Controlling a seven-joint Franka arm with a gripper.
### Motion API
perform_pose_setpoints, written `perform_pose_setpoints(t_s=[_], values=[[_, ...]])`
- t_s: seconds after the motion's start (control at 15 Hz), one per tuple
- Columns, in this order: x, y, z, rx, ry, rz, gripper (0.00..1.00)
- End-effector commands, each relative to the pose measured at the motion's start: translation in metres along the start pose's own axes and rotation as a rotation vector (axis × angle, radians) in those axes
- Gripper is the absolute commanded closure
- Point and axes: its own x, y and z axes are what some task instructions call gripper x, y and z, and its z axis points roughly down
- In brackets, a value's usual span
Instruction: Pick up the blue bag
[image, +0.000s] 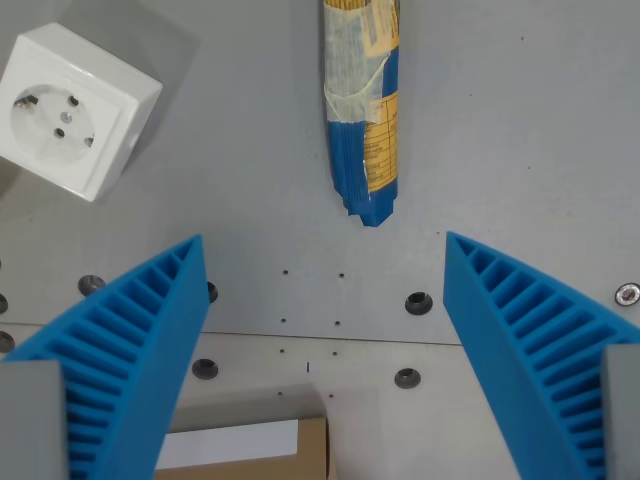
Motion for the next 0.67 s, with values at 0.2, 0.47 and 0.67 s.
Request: perform_pose_setpoints(t_s=[0.2, 0.47, 0.67], values=[[0.0, 0.0, -0.001, 0.0, 0.004, 0.0, 0.0], [0.002, 0.001, 0.008, 0.001, 0.008, 0.003, 0.0], [0.006, 0.004, 0.023, 0.002, 0.026, 0.007, 0.0]])
